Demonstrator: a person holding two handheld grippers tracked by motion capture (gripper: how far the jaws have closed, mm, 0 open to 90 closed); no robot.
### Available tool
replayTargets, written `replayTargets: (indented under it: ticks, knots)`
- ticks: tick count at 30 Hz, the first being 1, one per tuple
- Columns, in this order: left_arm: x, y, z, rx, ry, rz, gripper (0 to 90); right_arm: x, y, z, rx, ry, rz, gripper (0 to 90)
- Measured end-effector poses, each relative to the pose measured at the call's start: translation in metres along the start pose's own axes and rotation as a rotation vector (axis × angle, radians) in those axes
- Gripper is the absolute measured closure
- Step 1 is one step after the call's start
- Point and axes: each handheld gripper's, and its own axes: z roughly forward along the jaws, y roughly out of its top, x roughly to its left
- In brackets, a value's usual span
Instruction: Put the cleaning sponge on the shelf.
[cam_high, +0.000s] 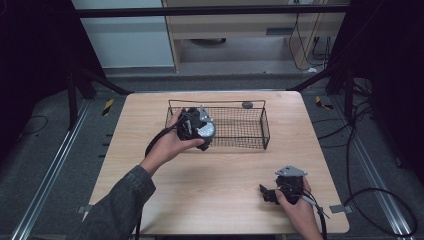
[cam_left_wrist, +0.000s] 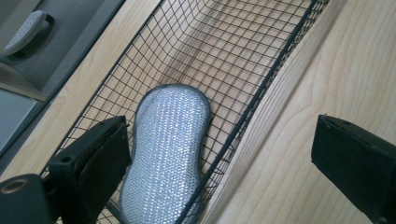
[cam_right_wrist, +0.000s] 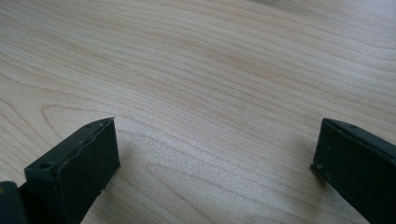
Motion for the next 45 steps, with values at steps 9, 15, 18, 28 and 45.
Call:
replayTargets:
  ticks: [9,15,18,28,45]
  knots:
    - [-0.018,-0.004,-0.001,-0.022,-0.012,0.002,4.4,0.000,0.000,0.000,-0.001,0.001,0.000,0.4]
    - [-0.026,-0.009,-0.007,-0.045,-0.011,-0.015,5.1,0.000,0.000,0.000,-0.001,0.000,0.000,0.4]
    - [-0.032,-0.014,-0.012,-0.067,0.000,-0.046,5.8,0.000,0.000,0.000,-0.001,0.001,0.000,0.4]
    - [-0.041,-0.025,-0.017,-0.080,-0.022,-0.097,4.4,0.000,0.000,0.000,-0.001,0.000,0.000,0.4]
    - [-0.048,-0.065,-0.033,-0.103,0.006,-0.164,3.7,0.000,0.000,0.000,-0.001,-0.001,0.002,0.4]
